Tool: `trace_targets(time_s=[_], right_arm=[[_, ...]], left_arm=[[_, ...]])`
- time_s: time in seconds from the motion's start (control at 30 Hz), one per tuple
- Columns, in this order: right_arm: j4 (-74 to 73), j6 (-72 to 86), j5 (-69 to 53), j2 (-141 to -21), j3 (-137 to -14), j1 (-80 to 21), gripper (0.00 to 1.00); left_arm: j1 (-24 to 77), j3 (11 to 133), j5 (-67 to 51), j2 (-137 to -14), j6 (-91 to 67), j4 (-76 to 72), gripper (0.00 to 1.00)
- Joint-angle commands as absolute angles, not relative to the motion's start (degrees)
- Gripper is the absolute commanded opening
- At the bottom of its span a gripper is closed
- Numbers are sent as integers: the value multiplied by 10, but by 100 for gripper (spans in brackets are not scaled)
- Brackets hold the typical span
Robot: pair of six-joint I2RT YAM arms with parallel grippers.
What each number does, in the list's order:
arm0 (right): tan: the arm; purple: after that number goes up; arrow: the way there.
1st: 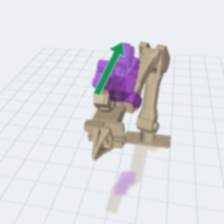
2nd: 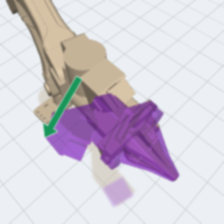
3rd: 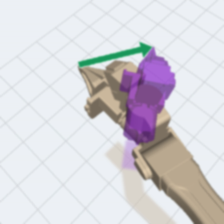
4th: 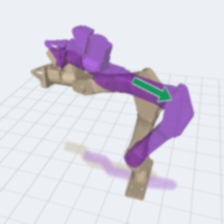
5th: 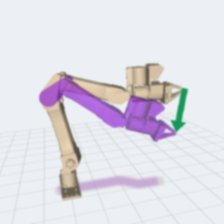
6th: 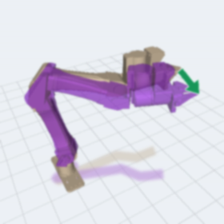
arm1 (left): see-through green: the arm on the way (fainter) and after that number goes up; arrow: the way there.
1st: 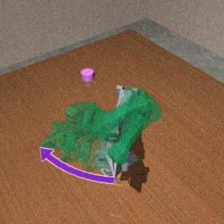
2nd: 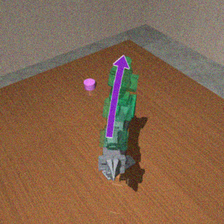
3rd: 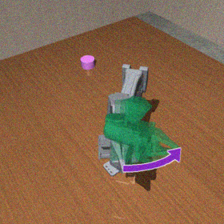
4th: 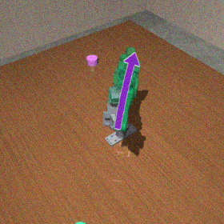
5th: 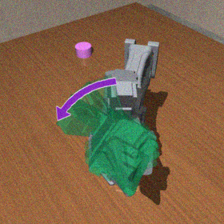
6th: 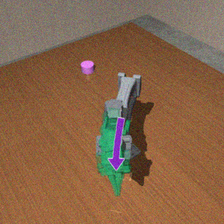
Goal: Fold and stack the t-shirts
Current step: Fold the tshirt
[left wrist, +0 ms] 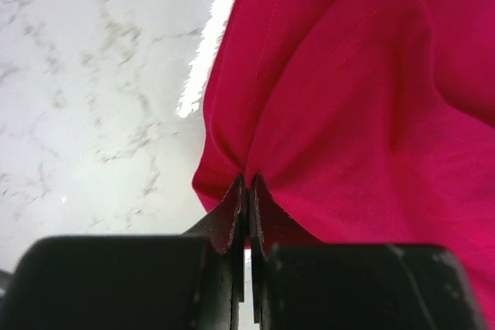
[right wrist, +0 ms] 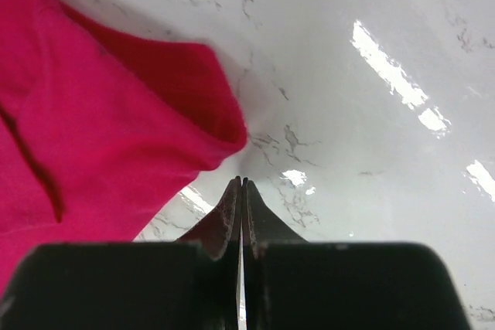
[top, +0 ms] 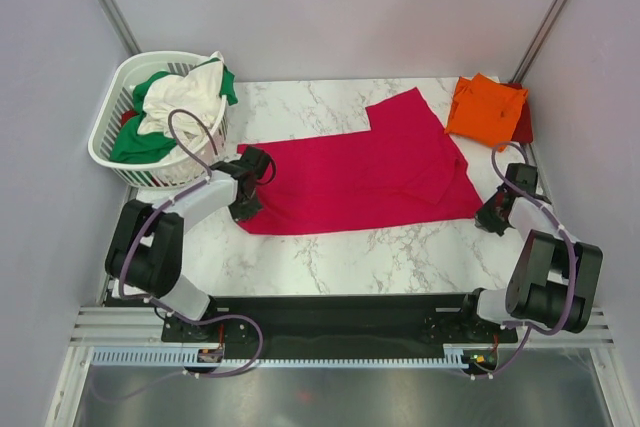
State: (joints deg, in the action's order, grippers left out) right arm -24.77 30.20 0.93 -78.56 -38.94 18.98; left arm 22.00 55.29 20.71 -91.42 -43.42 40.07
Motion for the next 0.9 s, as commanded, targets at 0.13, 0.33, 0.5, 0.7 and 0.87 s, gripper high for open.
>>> trace_targets(time_s=[0.13, 0.33, 0.5, 0.7, 0.87], right_arm=[[-241, 322, 51, -740, -362, 193, 0], [-246, 305, 2, -701, -388, 196, 35], [-245, 308, -8, -651, -409, 138, 91], [-212, 304, -14, -708, -447, 105, 97], [-192, 305, -67, -802, -531, 86, 69]], left_arm=[[220, 479, 259, -817, -511, 506, 8], [221, 457, 183, -747, -517, 515, 64], [222, 475, 173, -677, -498, 526, 66], [222, 514, 199, -664, -476, 526, 61], [223, 546, 205, -721, -458, 497, 55]])
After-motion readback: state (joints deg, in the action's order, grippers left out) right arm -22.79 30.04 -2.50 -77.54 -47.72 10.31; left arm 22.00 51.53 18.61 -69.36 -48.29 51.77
